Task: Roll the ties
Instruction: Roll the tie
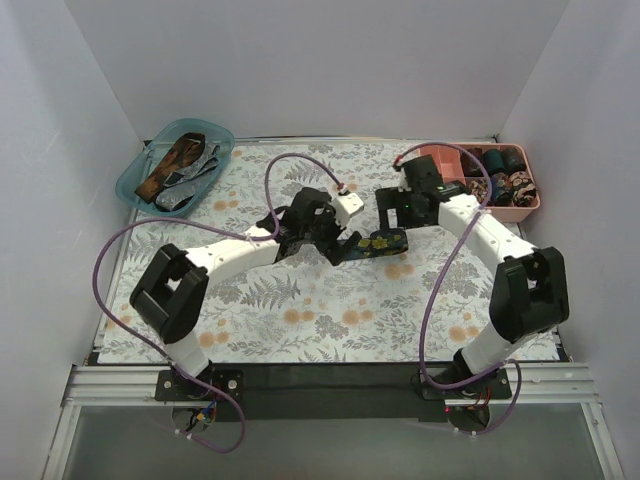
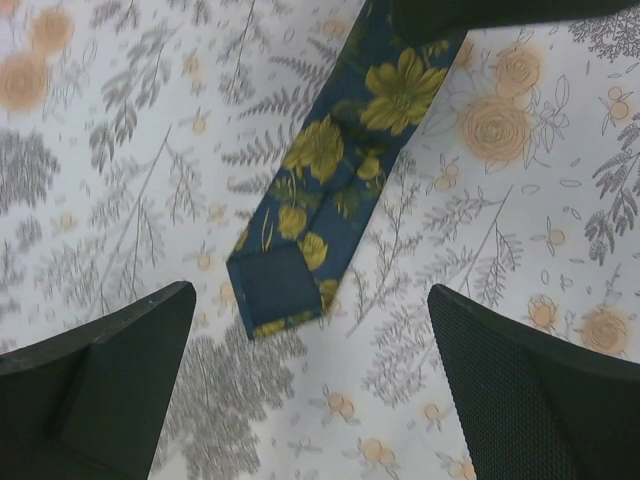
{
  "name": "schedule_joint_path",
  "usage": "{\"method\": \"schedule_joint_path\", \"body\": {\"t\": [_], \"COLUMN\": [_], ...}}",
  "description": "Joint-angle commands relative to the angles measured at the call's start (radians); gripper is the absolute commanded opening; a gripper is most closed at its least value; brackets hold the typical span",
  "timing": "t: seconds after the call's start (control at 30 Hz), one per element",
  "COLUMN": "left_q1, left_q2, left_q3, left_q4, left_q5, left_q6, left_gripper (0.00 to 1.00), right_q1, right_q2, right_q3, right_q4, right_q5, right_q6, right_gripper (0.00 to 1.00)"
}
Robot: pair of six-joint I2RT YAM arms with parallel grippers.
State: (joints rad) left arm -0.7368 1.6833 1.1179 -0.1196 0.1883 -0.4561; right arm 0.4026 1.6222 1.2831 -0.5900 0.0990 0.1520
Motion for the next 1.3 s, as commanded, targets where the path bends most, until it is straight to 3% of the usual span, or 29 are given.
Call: {"method": "schedule_joint_path", "body": {"t": [0.0,0.1,0.3,0.87,1.03,1.13,1.27], "left_q1": [-0.027,-0.052,-0.072,-0.092,-0.09,-0.088,-0.088], "left_q2": [0.076,0.16,0.305,0.578,0.605,0.604,0.586], "left_q3": [0.097,0.19,0.333,0.543,0.519,0.496,0.435], "left_q4": [0.043,0.047,0.047,0.041,0.037,0.038,0.04], "left_q5": [0.089,0.128,0.238,0.23,0.232,0.24,0.26], "left_q6": [0.178,0.247,0.329,0.39,0.395,0.384,0.35], "left_gripper": [0.97,0.98,0.98,0.98,0.87,0.7,0.6], "right_q1": [-0.119,-0.263,-0.379,-0.47,-0.475,-0.475,-0.475], "right_q2": [-0.067,-0.107,-0.147,-0.104,-0.082,-0.062,-0.032], "right_q3": [-0.077,-0.169,-0.283,-0.341,-0.358,-0.361,-0.369], "right_q4": [0.045,0.102,0.185,0.268,0.311,0.34,0.387], "right_q5": [-0.243,-0.384,-0.51,-0.59,-0.607,-0.621,-0.636], "right_q6": [0.086,0.127,0.173,0.204,0.219,0.225,0.233], "right_gripper": [0.98,0.98,0.98,0.97,0.96,0.96,0.95]}}
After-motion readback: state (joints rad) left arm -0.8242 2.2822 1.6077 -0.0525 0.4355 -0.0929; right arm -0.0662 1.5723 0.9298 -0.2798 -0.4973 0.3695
